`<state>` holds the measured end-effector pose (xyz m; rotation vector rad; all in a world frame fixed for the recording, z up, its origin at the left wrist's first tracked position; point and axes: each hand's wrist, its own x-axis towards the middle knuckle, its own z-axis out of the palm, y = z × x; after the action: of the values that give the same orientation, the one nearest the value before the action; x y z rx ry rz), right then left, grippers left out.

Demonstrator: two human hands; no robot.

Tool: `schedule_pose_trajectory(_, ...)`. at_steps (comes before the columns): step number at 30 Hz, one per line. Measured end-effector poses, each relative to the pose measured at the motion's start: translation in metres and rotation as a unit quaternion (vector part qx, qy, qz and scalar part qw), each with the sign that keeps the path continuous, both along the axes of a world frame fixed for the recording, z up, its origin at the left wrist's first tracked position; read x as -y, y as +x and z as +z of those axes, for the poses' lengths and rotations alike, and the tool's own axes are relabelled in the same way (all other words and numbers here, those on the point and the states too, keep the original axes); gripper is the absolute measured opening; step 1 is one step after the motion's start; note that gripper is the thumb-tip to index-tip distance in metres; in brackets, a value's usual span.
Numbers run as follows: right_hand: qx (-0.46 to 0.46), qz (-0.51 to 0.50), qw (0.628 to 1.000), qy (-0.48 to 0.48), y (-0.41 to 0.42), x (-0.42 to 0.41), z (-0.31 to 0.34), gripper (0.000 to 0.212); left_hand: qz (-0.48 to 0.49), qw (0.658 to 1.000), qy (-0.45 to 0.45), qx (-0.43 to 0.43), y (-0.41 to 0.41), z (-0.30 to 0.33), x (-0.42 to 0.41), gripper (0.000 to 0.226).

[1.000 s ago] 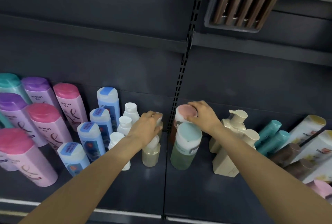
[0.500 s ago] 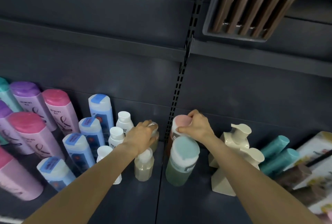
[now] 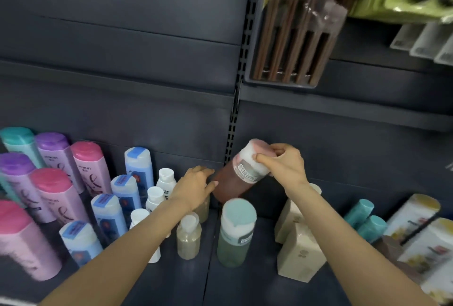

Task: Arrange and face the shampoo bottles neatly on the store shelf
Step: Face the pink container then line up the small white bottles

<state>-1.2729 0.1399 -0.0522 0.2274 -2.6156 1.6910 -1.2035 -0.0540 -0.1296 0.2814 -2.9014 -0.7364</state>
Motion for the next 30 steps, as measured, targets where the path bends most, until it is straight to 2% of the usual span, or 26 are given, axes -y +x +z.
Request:
schedule_pose_trajectory(2, 0.015, -0.010, 0.998, -0.058, 0.008, -0.007, 0.012, 0.052, 0.054, 0.994, 0.090, -0.029, 0.003, 0.012, -0.004, 0.047)
schedule_pose_trajectory(4, 0.024, -0.002, 0.994, -0.104, 0.017, -0.013, 0.022, 0.048, 0.129, 0.965, 0.224, -0.033, 0.005, 0.026, -0.009, 0.044)
schedule_pose_trajectory(6, 0.037, 0.009, 0.988, -0.150, 0.025, -0.019, 0.029, 0.048, 0.181, 0.899, 0.400, 0.005, 0.011, 0.039, -0.017, 0.051)
schedule_pose_trajectory(8, 0.053, 0.023, 0.979, -0.194, 0.033, -0.024, 0.036, 0.045, 0.175, 0.792, 0.582, 0.057, 0.021, 0.051, -0.022, 0.054)
schedule_pose_trajectory(10, 0.062, 0.038, 0.971, -0.228, 0.040, -0.032, 0.041, 0.041, 0.145, 0.710, 0.685, 0.070, 0.033, 0.060, -0.020, 0.054)
schedule_pose_trajectory(12, 0.067, 0.057, 0.962, -0.259, 0.046, -0.041, 0.042, 0.039, 0.130, 0.674, 0.723, 0.078, 0.043, 0.068, -0.016, 0.051)
schedule_pose_trajectory(16, 0.080, 0.096, 0.948, -0.294, 0.052, -0.058, 0.037, 0.036, 0.117, 0.681, 0.720, 0.061, 0.059, 0.078, -0.021, 0.041)
schedule_pose_trajectory(20, 0.089, 0.149, 0.933, -0.315, 0.053, -0.071, 0.035, 0.042, 0.111, 0.678, 0.727, -0.003, 0.075, 0.080, -0.036, 0.036)
schedule_pose_trajectory(23, 0.087, 0.196, 0.921, -0.324, 0.056, -0.079, 0.038, 0.045, 0.099, 0.690, 0.715, -0.053, 0.086, 0.085, -0.043, 0.028)
schedule_pose_trajectory(25, 0.097, 0.221, 0.917, -0.318, 0.059, -0.084, 0.040, 0.053, 0.096, 0.713, 0.687, -0.100, 0.093, 0.088, -0.042, 0.021)
schedule_pose_trajectory(28, 0.108, 0.242, 0.915, -0.305, 0.064, -0.086, 0.037, 0.053, 0.084, 0.754, 0.632, -0.156, 0.104, 0.088, -0.041, 0.015)
schedule_pose_trajectory(30, 0.109, 0.244, 0.909, -0.320, 0.069, -0.084, 0.036, 0.053, 0.066, 0.777, 0.598, -0.185, 0.110, 0.085, -0.043, 0.019)
